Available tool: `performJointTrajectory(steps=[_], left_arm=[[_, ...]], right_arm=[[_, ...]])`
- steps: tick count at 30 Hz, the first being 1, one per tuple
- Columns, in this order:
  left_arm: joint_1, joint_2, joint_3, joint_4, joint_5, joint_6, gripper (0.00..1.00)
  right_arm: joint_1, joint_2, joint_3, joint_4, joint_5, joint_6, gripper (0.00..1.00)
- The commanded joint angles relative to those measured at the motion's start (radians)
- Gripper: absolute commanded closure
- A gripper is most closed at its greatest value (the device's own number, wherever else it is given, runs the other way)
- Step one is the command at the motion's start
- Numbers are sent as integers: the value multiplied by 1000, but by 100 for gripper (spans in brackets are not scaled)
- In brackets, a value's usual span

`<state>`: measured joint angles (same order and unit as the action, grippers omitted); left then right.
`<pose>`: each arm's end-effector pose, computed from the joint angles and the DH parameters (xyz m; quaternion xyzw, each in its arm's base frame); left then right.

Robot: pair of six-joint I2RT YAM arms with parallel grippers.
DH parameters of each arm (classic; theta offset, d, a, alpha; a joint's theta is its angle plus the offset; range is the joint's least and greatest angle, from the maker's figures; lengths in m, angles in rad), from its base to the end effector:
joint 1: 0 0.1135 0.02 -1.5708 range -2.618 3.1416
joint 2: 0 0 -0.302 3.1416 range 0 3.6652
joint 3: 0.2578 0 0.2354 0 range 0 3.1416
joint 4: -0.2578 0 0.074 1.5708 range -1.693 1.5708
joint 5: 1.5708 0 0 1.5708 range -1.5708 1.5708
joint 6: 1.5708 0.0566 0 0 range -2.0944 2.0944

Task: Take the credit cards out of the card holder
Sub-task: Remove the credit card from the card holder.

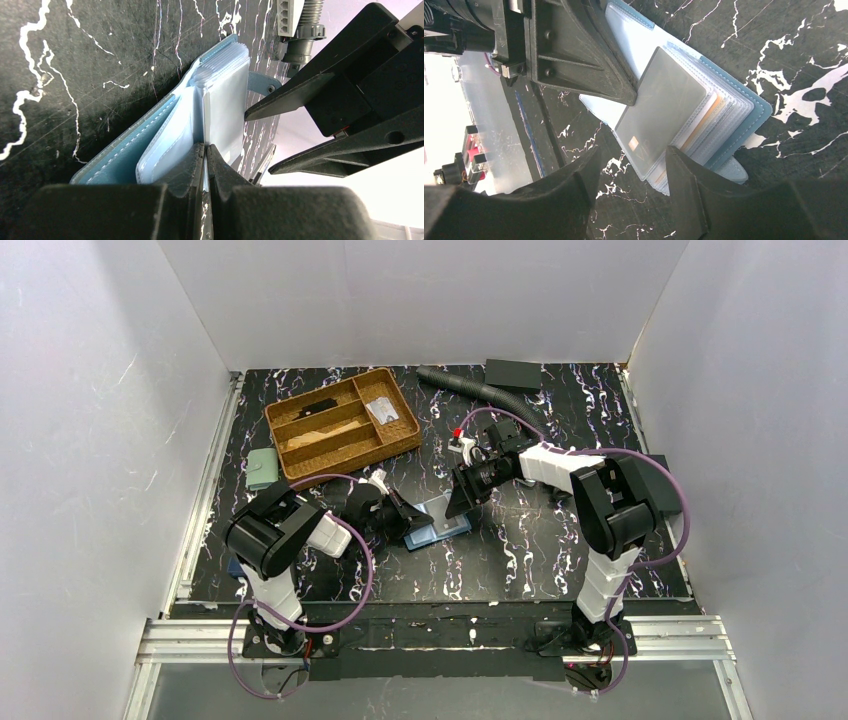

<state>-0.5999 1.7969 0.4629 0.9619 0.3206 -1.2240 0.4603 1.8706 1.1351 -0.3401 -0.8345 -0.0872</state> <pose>0.2527 -0.1945 0.1542 -0.1646 0.8034 -0.5210 0.2367 0.3142 0.2026 0.1953 -0.3352 0.8265 0.4276 0.1473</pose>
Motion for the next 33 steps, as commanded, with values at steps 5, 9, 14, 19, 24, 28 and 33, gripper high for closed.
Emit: performJointTrajectory(steps=[5,9,14,19,24,28,33], left_arm=[[-3,37,-18,-91,-33,33,98],[-3,42,-14,-91,-24,33,98],[-3,49,-12,-89,-16,34,99],[-3,57,-7,-86,-8,35,97],[0,65,0,-78,13,35,90],[2,62,3,-74,30,40,78],[5,61,6,-69,45,37,63]], right_arm=[[-5,5,-21,12,58,1,39],[-5,30,-32,32,31,41,38],[-5,63,-53,85,-36,119,38],[-5,85,-63,121,-86,191,39],[-10,86,-96,227,-203,300,39],[-12,84,-126,323,-256,378,40],[-12,87,-142,394,-280,430,40]])
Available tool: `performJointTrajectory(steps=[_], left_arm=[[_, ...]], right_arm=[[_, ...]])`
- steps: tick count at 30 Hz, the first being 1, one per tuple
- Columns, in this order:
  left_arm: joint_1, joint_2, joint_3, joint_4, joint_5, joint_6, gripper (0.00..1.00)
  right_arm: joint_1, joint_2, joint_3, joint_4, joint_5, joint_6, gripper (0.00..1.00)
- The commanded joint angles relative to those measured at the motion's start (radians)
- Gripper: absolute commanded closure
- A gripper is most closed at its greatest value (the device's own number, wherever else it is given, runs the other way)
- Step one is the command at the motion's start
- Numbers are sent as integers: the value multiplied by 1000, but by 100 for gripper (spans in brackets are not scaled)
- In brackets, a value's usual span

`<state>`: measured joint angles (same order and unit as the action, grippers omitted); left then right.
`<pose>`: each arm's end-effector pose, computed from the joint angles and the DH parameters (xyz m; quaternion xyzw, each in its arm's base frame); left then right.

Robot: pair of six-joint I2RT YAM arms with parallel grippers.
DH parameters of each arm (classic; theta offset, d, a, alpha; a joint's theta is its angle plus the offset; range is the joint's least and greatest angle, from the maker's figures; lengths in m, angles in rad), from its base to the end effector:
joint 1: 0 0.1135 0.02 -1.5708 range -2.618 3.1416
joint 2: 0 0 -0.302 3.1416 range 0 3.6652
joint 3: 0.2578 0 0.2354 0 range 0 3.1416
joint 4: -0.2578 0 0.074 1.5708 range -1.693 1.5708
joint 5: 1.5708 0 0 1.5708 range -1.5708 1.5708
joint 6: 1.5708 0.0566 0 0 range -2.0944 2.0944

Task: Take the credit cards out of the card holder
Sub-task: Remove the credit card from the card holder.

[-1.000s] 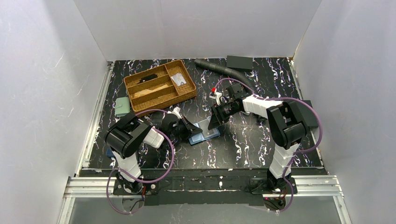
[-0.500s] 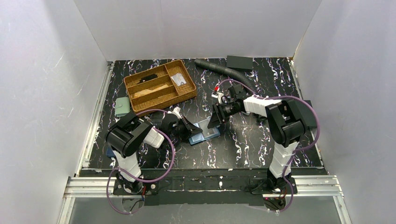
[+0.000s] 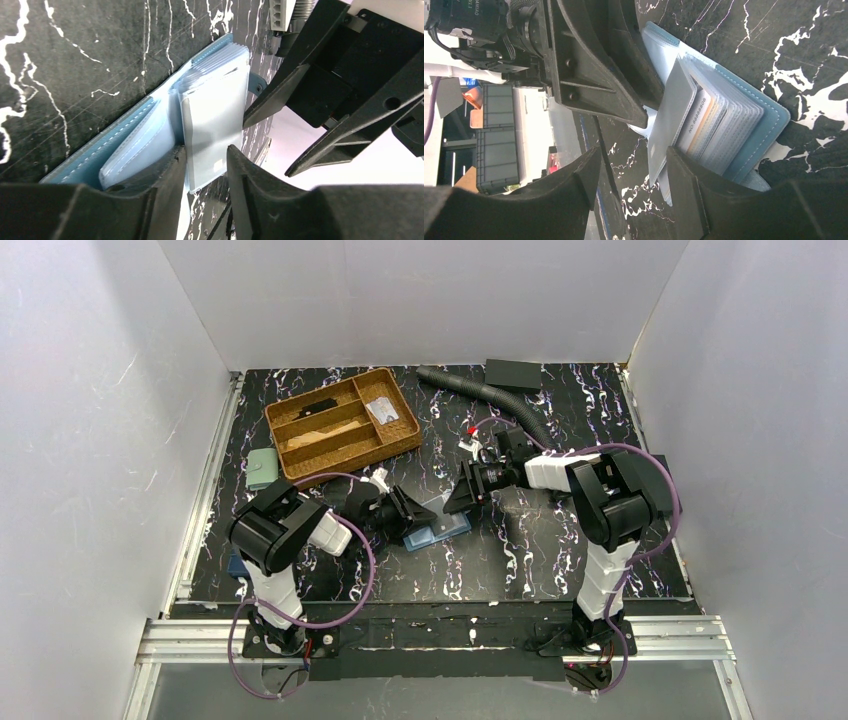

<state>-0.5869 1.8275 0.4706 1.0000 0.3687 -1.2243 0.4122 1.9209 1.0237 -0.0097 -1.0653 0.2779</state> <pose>0.2572 -0.1956 0.1516 -0.1537 0.7996 -0.5341 0.2276 0.3237 0.1956 0.1768 -0.2198 0.8015 0.5468 0.1018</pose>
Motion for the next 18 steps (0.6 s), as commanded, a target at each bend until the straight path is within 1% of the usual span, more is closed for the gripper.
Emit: performJointTrajectory(steps=[1,7,8,9,11,18], left_arm=[[-8,28,-2,-103,-1,38,60],[-8,14,-4,-76,11,42,30],[-9,11,-4,-73,12,41,20],[-8,12,-4,-70,13,40,3],[-9,13,-3,-63,16,37,2],[-8,19,-1,-58,14,26,2]], right_arm=[[36,38,-35,73,-51,74,40],[37,28,-60,158,-77,143,41],[38,27,-64,172,-82,153,41],[42,24,-66,189,-89,162,41],[51,22,-70,210,-100,177,41],[91,11,-72,240,-116,191,41]])
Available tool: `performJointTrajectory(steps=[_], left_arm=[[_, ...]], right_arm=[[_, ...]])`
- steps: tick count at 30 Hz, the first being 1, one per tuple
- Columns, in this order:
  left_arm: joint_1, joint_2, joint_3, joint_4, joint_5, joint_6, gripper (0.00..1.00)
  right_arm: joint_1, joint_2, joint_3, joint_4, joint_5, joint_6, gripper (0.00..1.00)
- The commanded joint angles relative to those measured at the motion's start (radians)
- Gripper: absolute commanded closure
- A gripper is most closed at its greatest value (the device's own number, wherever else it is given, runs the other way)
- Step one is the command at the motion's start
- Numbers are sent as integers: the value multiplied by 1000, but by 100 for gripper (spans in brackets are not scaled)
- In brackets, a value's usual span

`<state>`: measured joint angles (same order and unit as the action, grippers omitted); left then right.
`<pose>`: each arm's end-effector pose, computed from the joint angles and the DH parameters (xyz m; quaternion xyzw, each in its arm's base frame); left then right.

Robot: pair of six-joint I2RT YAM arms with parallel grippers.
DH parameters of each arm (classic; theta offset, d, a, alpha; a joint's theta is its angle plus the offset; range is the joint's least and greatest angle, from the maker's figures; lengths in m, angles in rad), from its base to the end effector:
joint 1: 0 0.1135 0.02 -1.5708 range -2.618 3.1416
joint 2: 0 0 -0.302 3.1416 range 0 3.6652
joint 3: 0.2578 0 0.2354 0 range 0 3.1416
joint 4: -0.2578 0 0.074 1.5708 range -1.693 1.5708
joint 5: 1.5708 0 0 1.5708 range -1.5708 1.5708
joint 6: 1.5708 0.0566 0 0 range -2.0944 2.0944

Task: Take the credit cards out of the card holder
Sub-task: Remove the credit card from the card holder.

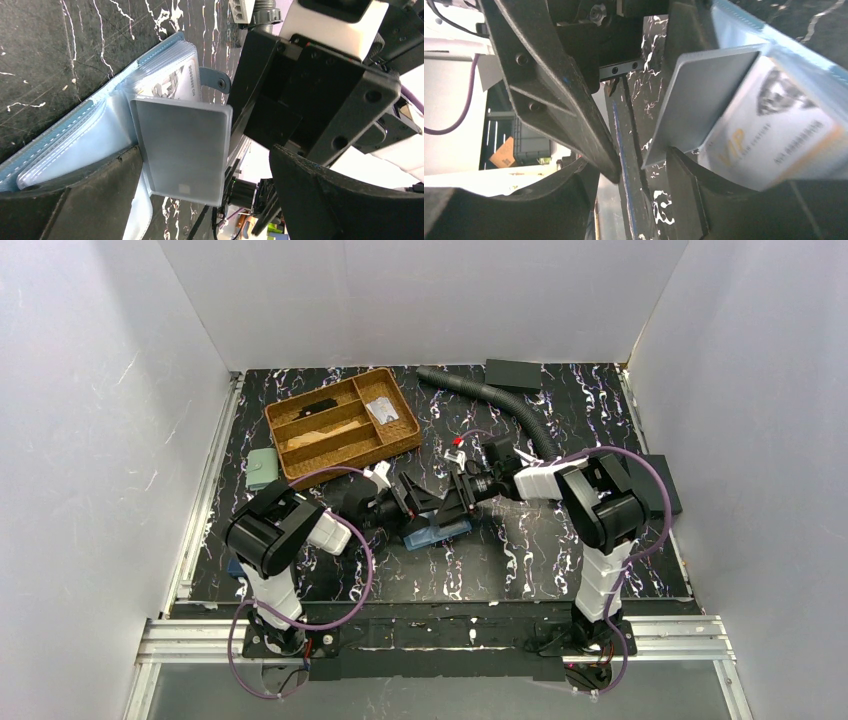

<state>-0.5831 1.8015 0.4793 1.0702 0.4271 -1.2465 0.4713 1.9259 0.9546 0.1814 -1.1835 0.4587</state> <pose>0.2582 -0.1984 0.1703 -0.1288 0.7726 -0.5766 0.2325 0.3060 0.2147 0.1748 -0.2171 0.7662 0.6027 0.0510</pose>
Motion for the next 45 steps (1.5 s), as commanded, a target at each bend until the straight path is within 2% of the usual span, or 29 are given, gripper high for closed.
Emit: performJointTrajectory(steps=[1,8,14,16,18,26,31,37,45], left_arm=[[-12,45,-11,-128,-48,47,2],[-12,56,-21,-128,-64,27,5],[-6,61,-28,-128,-65,31,27],[-4,55,-35,-128,-70,34,31],[-2,44,-49,-129,-80,37,31],[19,-26,-102,-139,-114,55,32],[40,-62,-127,-138,-104,64,45],[52,-66,-134,-120,-85,60,70],[60,-102,-171,-119,-87,65,77]], right_arm=[[35,7,-2,49,2,9,41],[49,-1,10,19,14,-34,42],[50,-6,34,-69,27,-114,42],[50,-6,55,-139,38,-174,43],[50,-8,80,-216,62,-246,43],[27,11,99,-307,194,-316,48],[12,12,95,-314,247,-321,56],[6,14,95,-322,268,-331,60],[4,18,104,-345,289,-354,61]])
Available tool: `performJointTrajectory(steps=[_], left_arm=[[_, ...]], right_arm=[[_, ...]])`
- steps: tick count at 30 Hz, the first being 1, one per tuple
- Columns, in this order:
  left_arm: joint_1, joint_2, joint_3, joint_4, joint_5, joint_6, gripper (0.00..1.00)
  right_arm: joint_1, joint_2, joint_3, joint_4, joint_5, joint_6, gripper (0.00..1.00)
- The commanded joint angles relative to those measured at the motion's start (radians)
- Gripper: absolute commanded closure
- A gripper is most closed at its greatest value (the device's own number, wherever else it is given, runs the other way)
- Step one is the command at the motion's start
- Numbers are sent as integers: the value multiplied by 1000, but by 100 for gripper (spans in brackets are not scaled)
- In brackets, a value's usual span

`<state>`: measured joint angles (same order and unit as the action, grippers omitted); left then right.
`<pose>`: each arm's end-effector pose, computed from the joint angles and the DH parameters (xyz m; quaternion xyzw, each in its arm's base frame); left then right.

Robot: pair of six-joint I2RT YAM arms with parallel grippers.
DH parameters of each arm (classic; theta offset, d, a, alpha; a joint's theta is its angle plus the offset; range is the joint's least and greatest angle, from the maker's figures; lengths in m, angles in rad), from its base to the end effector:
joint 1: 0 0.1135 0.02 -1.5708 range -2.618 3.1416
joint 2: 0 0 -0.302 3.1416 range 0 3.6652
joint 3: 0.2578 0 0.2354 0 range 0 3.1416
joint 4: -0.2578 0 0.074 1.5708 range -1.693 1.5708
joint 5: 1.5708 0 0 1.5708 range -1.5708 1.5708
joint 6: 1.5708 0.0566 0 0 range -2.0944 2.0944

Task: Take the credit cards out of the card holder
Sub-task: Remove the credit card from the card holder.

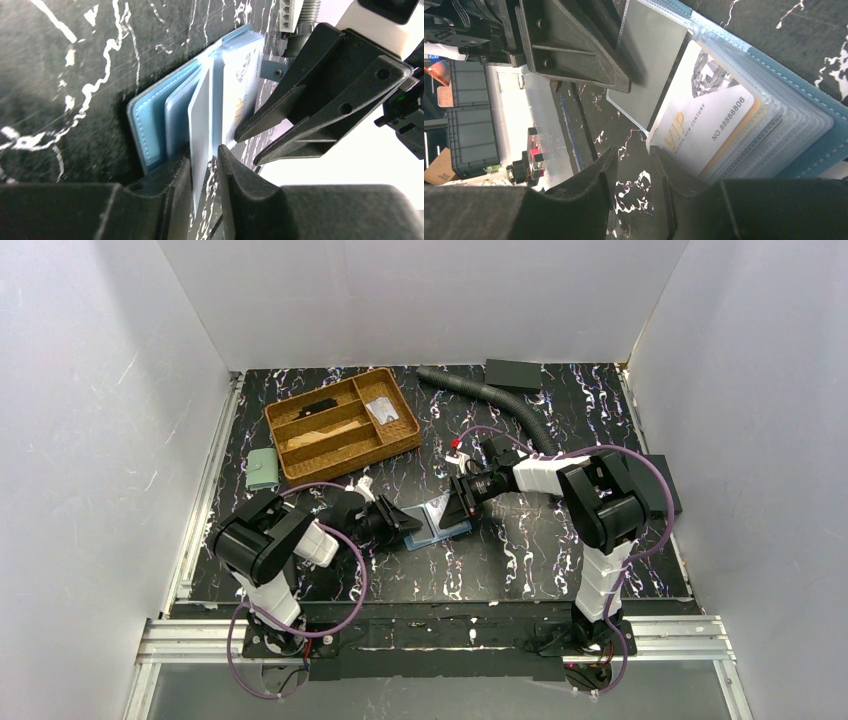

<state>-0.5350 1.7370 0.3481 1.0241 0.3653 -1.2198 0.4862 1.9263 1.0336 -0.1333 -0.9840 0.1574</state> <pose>0.2380 -0.1646 0.1531 -0.1749 0.7975 -0.5245 0.2414 0.3044 0.2142 0.1669 -0.2643 0.8166 0.5066 0.0811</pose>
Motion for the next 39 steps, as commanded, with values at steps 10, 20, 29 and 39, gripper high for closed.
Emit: performJointTrajectory(steps=[10,20,29,39], left_arm=[[21,-139,-25,3,107,167,100],[12,-55,11,353,251,115,100],[-2,-73,32,375,263,118,100],[-23,-69,53,385,273,118,100]], right_arm=[[-26,-8,104,-201,-73,-286,59],[-49,-114,59,-132,-189,-241,54],[-68,-108,11,3,-195,-90,53],[-81,-110,-27,139,-248,41,54]])
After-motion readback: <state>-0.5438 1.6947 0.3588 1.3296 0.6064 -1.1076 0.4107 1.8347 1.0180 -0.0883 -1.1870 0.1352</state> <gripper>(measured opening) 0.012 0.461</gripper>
